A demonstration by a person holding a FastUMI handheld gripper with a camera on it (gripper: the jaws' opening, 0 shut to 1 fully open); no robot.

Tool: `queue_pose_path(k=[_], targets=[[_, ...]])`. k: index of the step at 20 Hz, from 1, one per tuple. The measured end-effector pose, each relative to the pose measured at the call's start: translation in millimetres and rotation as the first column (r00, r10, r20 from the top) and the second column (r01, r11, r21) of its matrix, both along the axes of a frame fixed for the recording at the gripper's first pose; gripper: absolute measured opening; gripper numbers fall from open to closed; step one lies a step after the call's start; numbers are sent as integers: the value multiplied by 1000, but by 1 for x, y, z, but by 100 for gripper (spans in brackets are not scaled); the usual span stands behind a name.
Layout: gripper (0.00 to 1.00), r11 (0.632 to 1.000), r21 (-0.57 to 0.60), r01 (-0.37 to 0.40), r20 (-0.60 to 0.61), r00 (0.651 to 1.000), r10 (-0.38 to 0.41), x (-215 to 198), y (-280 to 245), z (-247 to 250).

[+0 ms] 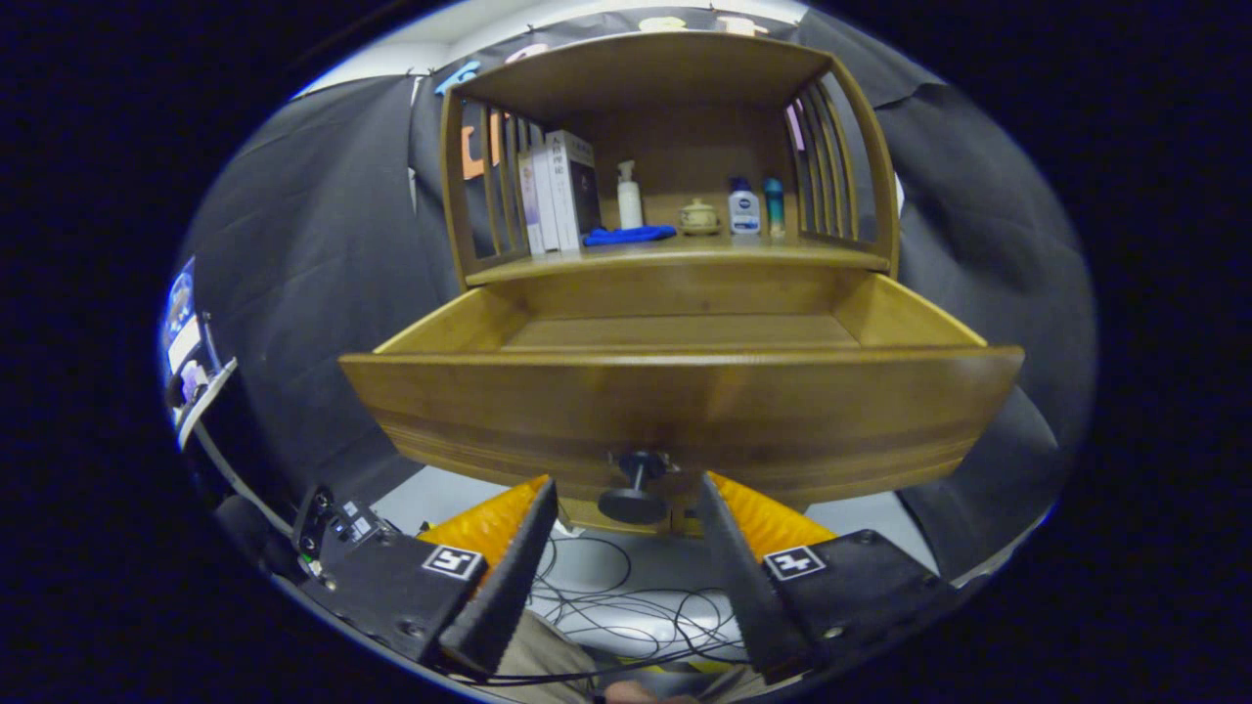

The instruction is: Pull open the drawer, take out the items inside it, and place them on the countertop above the cabinet.

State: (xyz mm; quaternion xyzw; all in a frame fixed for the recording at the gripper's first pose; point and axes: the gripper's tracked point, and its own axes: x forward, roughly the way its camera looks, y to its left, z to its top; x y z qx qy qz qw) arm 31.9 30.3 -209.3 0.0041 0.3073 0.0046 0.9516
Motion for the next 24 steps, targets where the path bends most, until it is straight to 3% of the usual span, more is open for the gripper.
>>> queue_pose_path(k=[7, 12, 20, 24], targets=[[93, 994, 12, -110, 17, 994, 110, 34, 21, 70], [92, 1000, 25, -11, -159, 987, 15, 83, -2, 57], [92, 998, 7, 64, -452, 890, -54, 130, -15, 11], [92, 998, -20, 62, -577, 815, -62, 132, -17, -19]])
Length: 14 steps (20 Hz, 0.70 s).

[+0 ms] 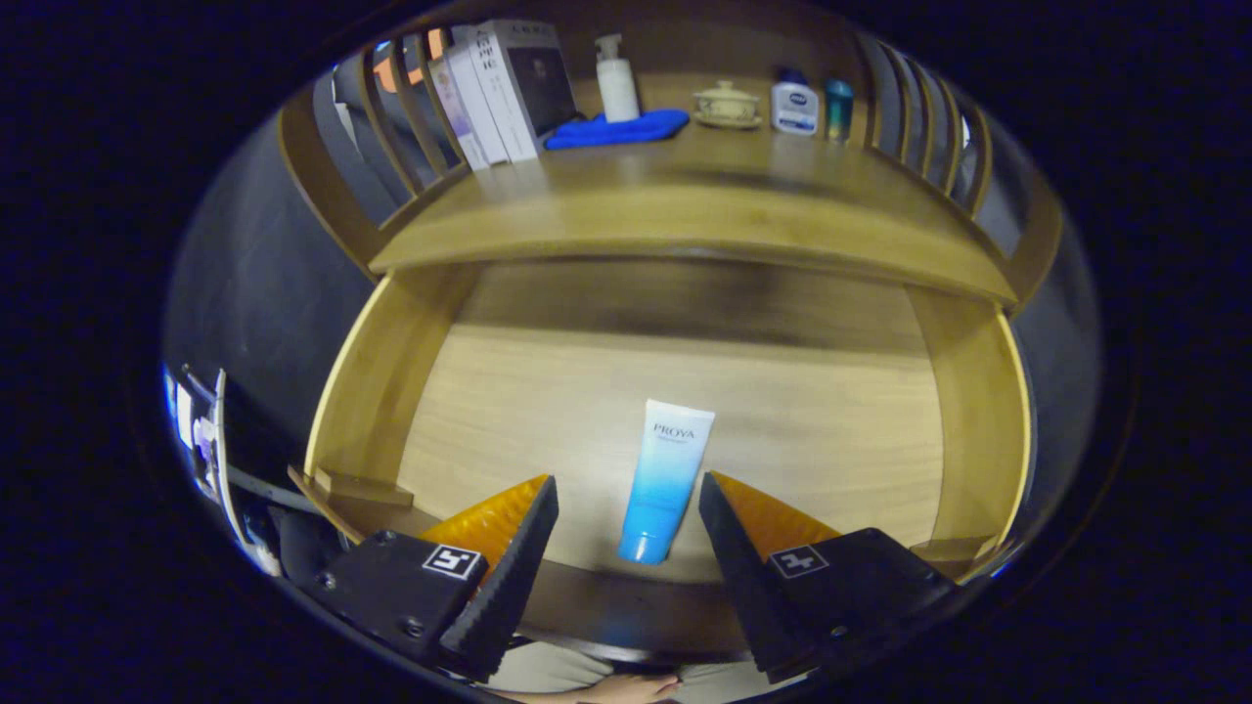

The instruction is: Pull open the drawer, take out the items inside it, and place them on the countertop above the cabinet.

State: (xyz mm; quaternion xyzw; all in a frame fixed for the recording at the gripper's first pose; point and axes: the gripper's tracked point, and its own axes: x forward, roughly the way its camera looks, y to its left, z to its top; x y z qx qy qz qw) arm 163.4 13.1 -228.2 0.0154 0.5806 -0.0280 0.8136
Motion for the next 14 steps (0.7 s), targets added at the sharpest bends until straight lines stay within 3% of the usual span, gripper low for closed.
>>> queue_pose_path(k=[8, 14], targets=[[87, 996, -60, 66, -177, 981, -76, 9, -11, -35], [69, 988, -77, 132, -233, 961, -146, 5, -20, -49]])
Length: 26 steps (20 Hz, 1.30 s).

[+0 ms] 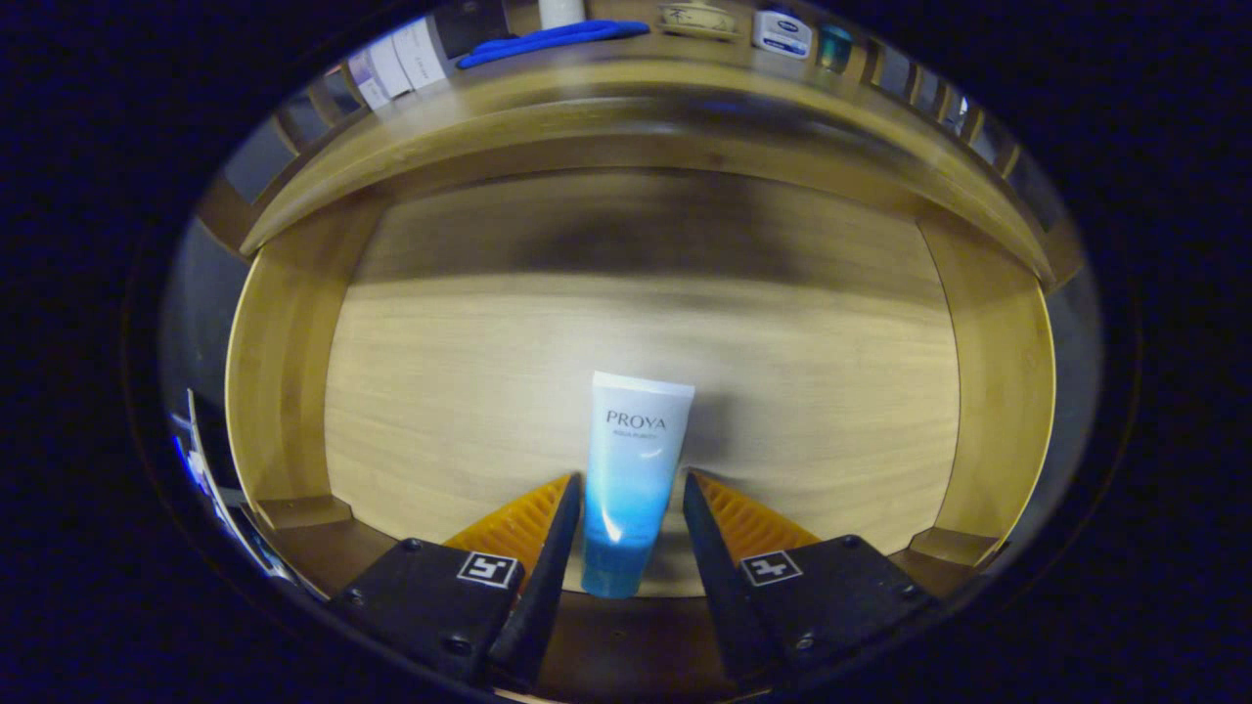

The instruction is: Pull open the drawer, take out the items inside it, and place them on the countertop above the cabinet.

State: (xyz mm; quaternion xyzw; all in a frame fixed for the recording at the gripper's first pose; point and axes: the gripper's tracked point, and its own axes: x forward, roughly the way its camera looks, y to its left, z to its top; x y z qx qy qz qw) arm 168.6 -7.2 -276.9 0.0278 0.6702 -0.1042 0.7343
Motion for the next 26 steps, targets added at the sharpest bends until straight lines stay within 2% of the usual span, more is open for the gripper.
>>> queue_pose_path(k=[3, 5, 9, 14, 21, 26], targets=[[58, 999, -7, -48, 11, 999, 48, 1, 3, -1], [54, 996, -27, -80, 24, 996, 81, 0, 3, 0], [47, 997, -24, -67, 43, 997, 68, 2, 6, 4], [44, 993, -33, -111, 108, 988, 114, 10, 11, 38], [44, 991, -42, -128, 183, 974, 134, 26, 8, 93], [44, 992, -47, -114, 247, 961, 122, 51, 4, 131]])
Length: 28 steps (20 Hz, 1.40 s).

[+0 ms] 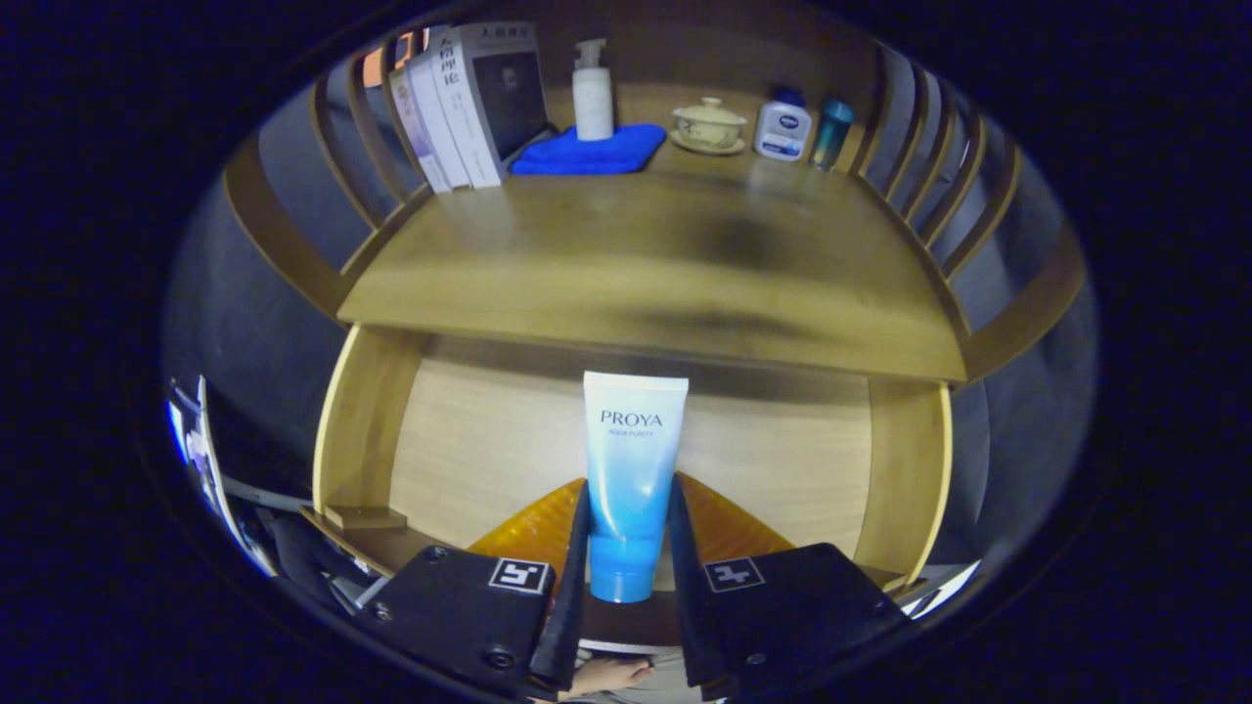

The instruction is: Pull open the drawer, take out the items inside it, and place them on the countertop above the cabinet.

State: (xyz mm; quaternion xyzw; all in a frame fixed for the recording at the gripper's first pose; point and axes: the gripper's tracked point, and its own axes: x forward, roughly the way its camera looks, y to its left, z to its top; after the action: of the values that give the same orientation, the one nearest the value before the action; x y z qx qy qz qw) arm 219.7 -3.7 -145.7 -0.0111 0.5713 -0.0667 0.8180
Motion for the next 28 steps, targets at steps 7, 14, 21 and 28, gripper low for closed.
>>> queue_pose_path(k=[7, 14, 21, 28], targets=[[44, 998, -59, -6, 93, 996, 12, 55, -2, 45], [44, 993, -108, 47, 138, 990, -32, 109, -12, 56], [44, 990, -64, 123, 164, 980, -111, 150, -25, 40], [50, 993, -4, 116, 183, 977, -114, 170, -14, 20]])
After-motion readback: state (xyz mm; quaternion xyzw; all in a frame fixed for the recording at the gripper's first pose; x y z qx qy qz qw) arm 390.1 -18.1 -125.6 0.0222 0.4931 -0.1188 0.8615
